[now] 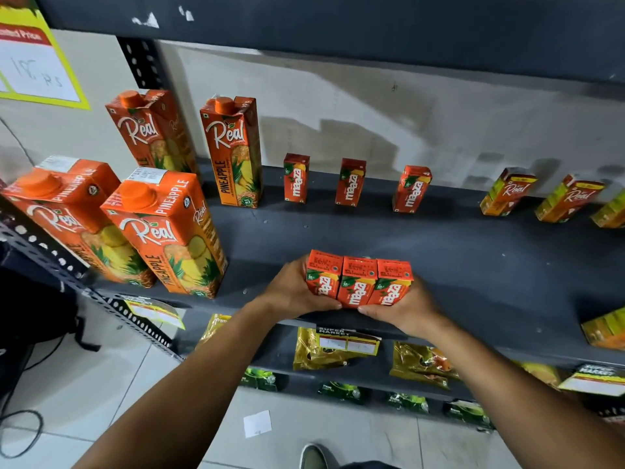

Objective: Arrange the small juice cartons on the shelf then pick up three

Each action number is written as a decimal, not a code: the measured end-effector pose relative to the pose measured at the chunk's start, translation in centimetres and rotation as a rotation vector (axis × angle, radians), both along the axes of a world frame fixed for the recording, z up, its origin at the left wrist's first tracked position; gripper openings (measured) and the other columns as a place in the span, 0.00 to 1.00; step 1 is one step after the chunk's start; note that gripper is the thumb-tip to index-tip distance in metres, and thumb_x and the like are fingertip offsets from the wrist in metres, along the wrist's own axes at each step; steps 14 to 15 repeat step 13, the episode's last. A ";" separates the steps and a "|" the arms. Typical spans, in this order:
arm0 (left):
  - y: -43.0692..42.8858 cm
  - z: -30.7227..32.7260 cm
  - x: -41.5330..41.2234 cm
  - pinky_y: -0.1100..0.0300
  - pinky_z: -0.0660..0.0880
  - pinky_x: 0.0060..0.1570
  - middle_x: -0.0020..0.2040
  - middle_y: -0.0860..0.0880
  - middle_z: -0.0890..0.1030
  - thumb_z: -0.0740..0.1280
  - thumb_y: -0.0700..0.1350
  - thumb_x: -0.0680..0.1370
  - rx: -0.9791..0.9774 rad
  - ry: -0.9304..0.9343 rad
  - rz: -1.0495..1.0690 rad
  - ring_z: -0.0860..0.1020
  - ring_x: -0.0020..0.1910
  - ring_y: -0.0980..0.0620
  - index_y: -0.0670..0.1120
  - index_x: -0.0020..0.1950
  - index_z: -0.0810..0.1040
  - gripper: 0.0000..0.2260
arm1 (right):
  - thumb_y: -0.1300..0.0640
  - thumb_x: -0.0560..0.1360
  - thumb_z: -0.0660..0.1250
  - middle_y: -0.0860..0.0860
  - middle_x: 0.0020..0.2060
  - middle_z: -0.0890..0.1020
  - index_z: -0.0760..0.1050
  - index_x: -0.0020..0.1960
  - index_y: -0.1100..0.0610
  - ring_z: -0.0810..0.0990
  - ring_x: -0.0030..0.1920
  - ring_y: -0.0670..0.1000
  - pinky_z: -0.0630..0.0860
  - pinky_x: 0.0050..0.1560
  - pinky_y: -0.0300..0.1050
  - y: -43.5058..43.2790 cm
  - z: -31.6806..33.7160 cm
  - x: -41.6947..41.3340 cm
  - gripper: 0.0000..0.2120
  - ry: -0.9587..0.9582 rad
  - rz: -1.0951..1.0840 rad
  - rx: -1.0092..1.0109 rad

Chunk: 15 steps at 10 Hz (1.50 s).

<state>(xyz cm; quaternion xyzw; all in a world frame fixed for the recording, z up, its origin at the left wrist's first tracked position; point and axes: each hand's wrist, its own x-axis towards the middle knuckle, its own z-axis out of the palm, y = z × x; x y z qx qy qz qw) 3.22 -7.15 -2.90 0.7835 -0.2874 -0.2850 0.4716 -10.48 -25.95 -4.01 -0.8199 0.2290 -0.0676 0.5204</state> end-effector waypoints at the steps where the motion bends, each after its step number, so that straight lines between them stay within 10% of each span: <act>1: -0.1 0.1 -0.3 0.56 0.78 0.53 0.47 0.56 0.84 0.83 0.43 0.59 -0.010 -0.002 0.020 0.82 0.48 0.59 0.58 0.49 0.75 0.26 | 0.65 0.57 0.82 0.43 0.44 0.83 0.76 0.55 0.55 0.82 0.41 0.35 0.77 0.41 0.30 -0.2 0.0 0.0 0.29 0.001 0.006 -0.004; 8: 0.1 -0.4 -1.5 0.65 0.76 0.49 0.47 0.55 0.84 0.82 0.41 0.62 -0.010 -0.020 0.017 0.81 0.48 0.62 0.51 0.56 0.76 0.26 | 0.57 0.56 0.83 0.44 0.45 0.84 0.77 0.54 0.51 0.83 0.45 0.42 0.80 0.47 0.42 0.4 0.1 -0.8 0.29 0.032 -0.011 -0.070; 11: 0.1 -0.7 -1.5 0.53 0.79 0.55 0.50 0.51 0.84 0.82 0.39 0.61 -0.055 -0.018 0.014 0.82 0.50 0.58 0.48 0.58 0.75 0.29 | 0.56 0.55 0.84 0.44 0.46 0.83 0.75 0.58 0.51 0.82 0.46 0.42 0.81 0.52 0.50 0.5 0.5 -0.9 0.34 0.033 -0.008 -0.102; 13: 1.1 0.0 -2.6 0.50 0.77 0.58 0.62 0.48 0.77 0.84 0.41 0.56 -0.195 0.028 0.079 0.79 0.59 0.53 0.54 0.71 0.60 0.50 | 0.54 0.58 0.83 0.44 0.66 0.69 0.50 0.76 0.45 0.71 0.64 0.45 0.71 0.63 0.46 1.0 1.8 -3.8 0.57 -0.115 0.025 0.010; 15: 1.1 0.0 -2.6 0.50 0.77 0.58 0.62 0.48 0.77 0.84 0.41 0.56 -0.195 0.028 0.079 0.79 0.59 0.53 0.54 0.71 0.60 0.50 | 0.54 0.58 0.83 0.44 0.66 0.69 0.50 0.76 0.45 0.71 0.64 0.45 0.71 0.63 0.46 1.0 1.8 -3.8 0.57 -0.115 0.025 0.010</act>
